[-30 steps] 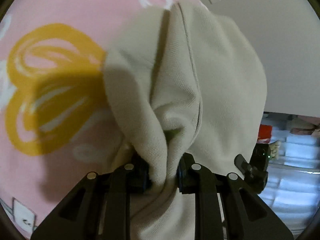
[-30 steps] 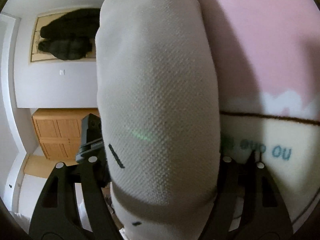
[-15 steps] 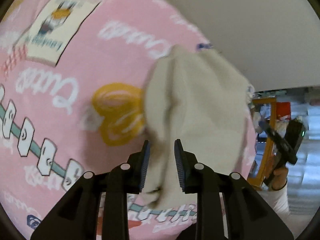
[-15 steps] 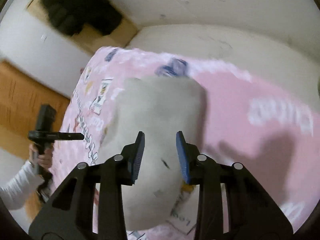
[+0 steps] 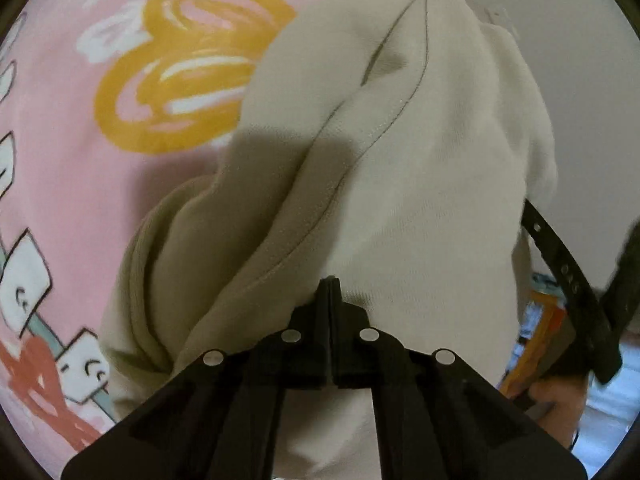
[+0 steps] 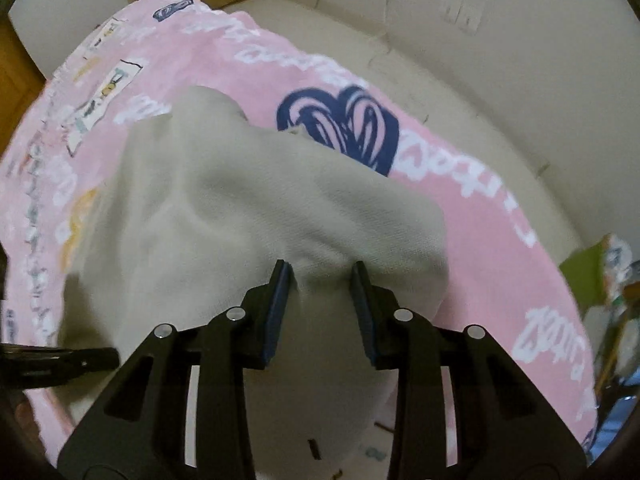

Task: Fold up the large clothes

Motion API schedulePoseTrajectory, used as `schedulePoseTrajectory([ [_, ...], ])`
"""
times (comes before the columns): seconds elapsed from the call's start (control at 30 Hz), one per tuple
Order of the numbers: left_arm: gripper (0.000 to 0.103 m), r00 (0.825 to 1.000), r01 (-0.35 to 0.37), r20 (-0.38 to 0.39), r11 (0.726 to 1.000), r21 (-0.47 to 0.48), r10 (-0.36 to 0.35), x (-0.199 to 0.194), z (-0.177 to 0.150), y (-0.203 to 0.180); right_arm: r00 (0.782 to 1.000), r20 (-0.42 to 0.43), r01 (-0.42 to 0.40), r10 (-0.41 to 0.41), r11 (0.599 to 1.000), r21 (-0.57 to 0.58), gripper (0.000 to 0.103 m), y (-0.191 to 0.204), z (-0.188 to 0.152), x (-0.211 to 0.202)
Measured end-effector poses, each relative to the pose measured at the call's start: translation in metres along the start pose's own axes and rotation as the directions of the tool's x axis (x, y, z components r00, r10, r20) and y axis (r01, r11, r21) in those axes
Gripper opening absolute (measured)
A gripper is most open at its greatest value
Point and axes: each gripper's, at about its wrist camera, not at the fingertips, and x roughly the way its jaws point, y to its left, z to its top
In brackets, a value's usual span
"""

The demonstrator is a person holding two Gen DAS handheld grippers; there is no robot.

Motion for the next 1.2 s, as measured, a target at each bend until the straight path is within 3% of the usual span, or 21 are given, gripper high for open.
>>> schedulePoseTrajectory([
  [0.07, 0.003, 0.998, -0.067, 0.002, 0.996, 0.054, 0.067, -0.011, -0.003, -0.017, 0.998, 0.064, -0.017, 0.014, 0.999, 0.044, 0.032, -0.005, -0.01, -0.025],
  [0.1, 0.003, 0.998, -0.066, 0.009, 0.995, 0.081, 0.065, -0.019, -0.006, -0.024, 0.995, 0.097, -0.032, 0.024, 0.997, 0.074, 0.032, -0.008, -0.017, -0.041],
  [0.23, 0.003, 0.994, -0.043, 0.107, 0.966, 0.253, 0.017, -0.065, -0.002, -0.075, 0.953, 0.291, -0.128, 0.084, 0.983, 0.133, 0.032, -0.006, -0.074, -0.117],
  [0.3, 0.003, 0.993, -0.016, 0.113, 0.943, 0.332, -0.023, -0.068, 0.018, -0.107, 0.939, 0.325, -0.155, 0.108, 0.981, 0.121, 0.032, 0.011, -0.116, -0.141],
  [0.4, 0.003, 0.996, -0.058, 0.085, 0.9, 0.432, 0.023, -0.043, 0.057, -0.145, 0.957, 0.262, -0.162, 0.125, 0.979, 0.124, 0.032, 0.032, -0.16, -0.141],
  [0.47, 0.002, 0.994, -0.103, 0.08, 0.881, 0.462, 0.074, -0.029, 0.071, -0.166, 0.977, 0.167, -0.151, 0.132, 0.982, 0.109, 0.032, 0.049, -0.185, -0.128],
  [0.53, 0.003, 0.985, -0.174, 0.074, 0.845, 0.505, 0.159, -0.002, 0.085, -0.181, 0.989, 0.127, -0.091, 0.079, 0.992, 0.092, 0.032, 0.057, -0.204, -0.111],
  [0.63, 0.003, 0.968, -0.244, 0.081, 0.817, 0.522, 0.237, 0.025, 0.098, -0.181, 0.993, 0.111, -0.048, 0.038, 0.995, 0.089, 0.032, 0.059, -0.208, -0.086],
  [0.67, 0.003, 0.965, -0.254, 0.079, 0.811, 0.527, 0.251, 0.029, 0.101, -0.178, 0.995, 0.098, -0.041, 0.032, 0.995, 0.09, 0.032, 0.062, -0.205, -0.077],
  [0.73, 0.003, 0.972, -0.225, 0.053, 0.83, 0.511, 0.23, 0.023, 0.102, -0.175, 0.997, 0.082, -0.009, 0.004, 0.998, 0.064, 0.034, 0.07, -0.199, -0.071],
  [0.8, 0.003, 0.981, -0.188, 0.049, 0.87, 0.455, 0.187, -0.003, 0.103, -0.165, 0.997, 0.072, 0.011, -0.015, 0.998, 0.063, 0.034, 0.07, -0.198, -0.077],
  [0.87, 0.002, 0.997, -0.081, 0.029, 0.911, 0.404, 0.075, -0.047, 0.089, -0.146, 0.997, 0.07, 0.017, -0.021, 0.998, 0.055, 0.034, 0.068, -0.195, -0.089],
  [0.9, 0.002, 0.999, -0.053, 0.029, 0.918, 0.392, 0.045, -0.065, 0.084, -0.142, 0.997, 0.078, 0.017, -0.022, 0.998, 0.057, 0.034, 0.065, -0.192, -0.099],
  [1.0, 0.002, 0.996, -0.058, 0.092, 0.912, 0.406, 0.022, -0.14, 0.044, -0.113, 0.981, 0.165, 0.082, -0.098, 0.992, 0.098, 0.034, 0.054, -0.18, -0.144],
  [1.1, 0.002, 0.983, -0.117, 0.178, 0.878, 0.464, 0.037, -0.202, -0.011, -0.097, 0.958, 0.235, 0.132, -0.165, 0.98, 0.151, 0.036, 0.047, -0.167, -0.208],
  [1.13, 0.002, 0.978, -0.143, 0.204, 0.864, 0.483, 0.047, -0.226, -0.032, -0.09, 0.955, 0.243, 0.132, -0.171, 0.977, 0.169, 0.044, 0.045, -0.164, -0.222],
  [1.17, 0.003, 0.971, -0.157, 0.234, 0.85, 0.504, 0.041, -0.252, -0.054, -0.083, 0.95, 0.253, 0.133, -0.181, 0.971, 0.197, 0.072, 0.043, -0.16, -0.245],
  [1.2, 0.007, 0.966, -0.181, 0.254, 0.834, 0.521, 0.05, -0.27, -0.068, -0.084, 0.944, 0.28, 0.112, -0.176, 0.967, 0.23, 0.081, 0.041, -0.158, -0.269],
])
